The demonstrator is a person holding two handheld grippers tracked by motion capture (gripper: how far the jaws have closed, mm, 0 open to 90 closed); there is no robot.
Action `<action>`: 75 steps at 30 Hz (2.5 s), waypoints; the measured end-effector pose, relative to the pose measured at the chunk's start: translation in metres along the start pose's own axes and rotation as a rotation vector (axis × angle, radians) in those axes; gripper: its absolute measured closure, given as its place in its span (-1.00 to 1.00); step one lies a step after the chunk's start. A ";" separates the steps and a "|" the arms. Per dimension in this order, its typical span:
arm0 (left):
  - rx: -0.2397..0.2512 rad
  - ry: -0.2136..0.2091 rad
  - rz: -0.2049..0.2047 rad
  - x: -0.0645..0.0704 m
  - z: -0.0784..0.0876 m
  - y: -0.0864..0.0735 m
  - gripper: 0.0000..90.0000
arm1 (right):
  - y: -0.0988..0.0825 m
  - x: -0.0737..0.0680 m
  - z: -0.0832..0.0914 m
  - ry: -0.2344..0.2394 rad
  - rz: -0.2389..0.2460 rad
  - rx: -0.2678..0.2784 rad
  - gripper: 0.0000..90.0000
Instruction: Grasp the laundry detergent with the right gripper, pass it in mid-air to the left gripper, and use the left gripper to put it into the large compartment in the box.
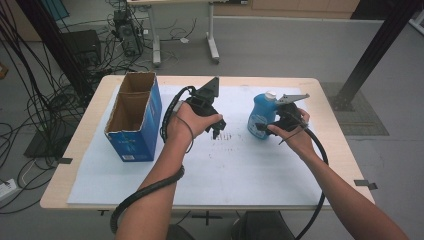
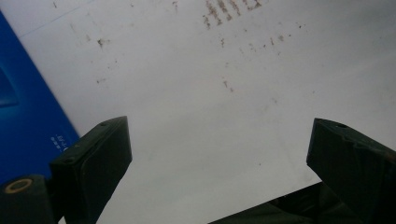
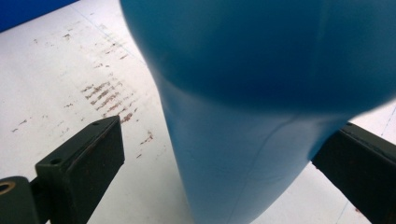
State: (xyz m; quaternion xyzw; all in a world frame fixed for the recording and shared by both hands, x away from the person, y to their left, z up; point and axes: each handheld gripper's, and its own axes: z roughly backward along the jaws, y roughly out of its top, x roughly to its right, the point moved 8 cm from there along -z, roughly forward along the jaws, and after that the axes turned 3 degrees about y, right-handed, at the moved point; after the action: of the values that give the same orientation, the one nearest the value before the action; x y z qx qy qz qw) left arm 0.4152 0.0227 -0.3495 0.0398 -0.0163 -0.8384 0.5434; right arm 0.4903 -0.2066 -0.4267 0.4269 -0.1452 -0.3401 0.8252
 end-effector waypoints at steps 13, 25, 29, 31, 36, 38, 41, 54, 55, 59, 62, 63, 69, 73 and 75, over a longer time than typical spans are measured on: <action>0.010 -0.001 0.008 0.000 0.002 0.000 -0.84 | 0.001 -0.002 0.000 0.000 0.005 0.013 -0.95; 0.011 0.001 0.002 0.000 0.003 0.001 -0.84 | 0.002 -0.001 0.001 -0.003 0.009 0.022 -0.95; 0.015 0.001 0.005 0.001 0.004 0.001 -0.84 | 0.002 -0.001 0.002 -0.004 0.012 0.026 -0.95; 0.015 0.002 0.006 0.000 0.004 0.001 -0.84 | 0.003 -0.001 0.002 -0.003 0.013 0.026 -0.95; 0.014 0.004 0.005 0.000 0.005 0.001 -0.84 | 0.003 -0.001 0.002 -0.001 0.010 0.030 -0.95; 0.014 0.005 0.002 0.001 0.005 0.001 -0.84 | 0.003 -0.001 0.002 -0.001 0.010 0.032 -0.95; 0.014 0.006 0.000 0.001 0.006 0.002 -0.84 | 0.003 -0.001 0.003 0.000 0.011 0.035 -0.95; 0.018 0.010 0.004 0.001 0.008 0.001 -0.84 | 0.003 0.000 0.004 0.000 0.010 0.041 -0.95; 0.018 0.009 0.004 0.001 0.008 0.001 -0.84 | 0.003 0.000 0.004 0.000 0.009 0.042 -0.95; 0.013 0.009 -0.003 0.001 0.007 0.001 -0.84 | 0.004 0.000 0.004 0.001 0.010 0.044 -0.95; 0.014 0.009 -0.003 0.002 0.007 0.002 -0.84 | 0.003 0.000 0.004 -0.001 0.009 0.047 -0.95; 0.016 0.011 -0.004 0.002 0.007 0.002 -0.84 | 0.003 0.000 0.004 -0.002 0.010 0.046 -0.95; 0.017 0.008 -0.006 0.003 0.008 0.002 -0.84 | 0.003 0.001 0.005 -0.005 0.009 0.049 -0.95; 0.019 0.008 -0.003 0.004 0.008 0.003 -0.84 | 0.003 0.000 0.004 -0.004 0.012 0.050 -0.95; 0.018 0.009 -0.005 0.004 0.008 0.003 -0.84 | 0.003 -0.001 0.003 -0.003 0.013 0.053 -0.95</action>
State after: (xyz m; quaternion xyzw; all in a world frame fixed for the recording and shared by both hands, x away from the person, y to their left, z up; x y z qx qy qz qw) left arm 0.4157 0.0181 -0.3415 0.0484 -0.0214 -0.8392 0.5412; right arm 0.4894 -0.2071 -0.4225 0.4470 -0.1584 -0.3315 0.8156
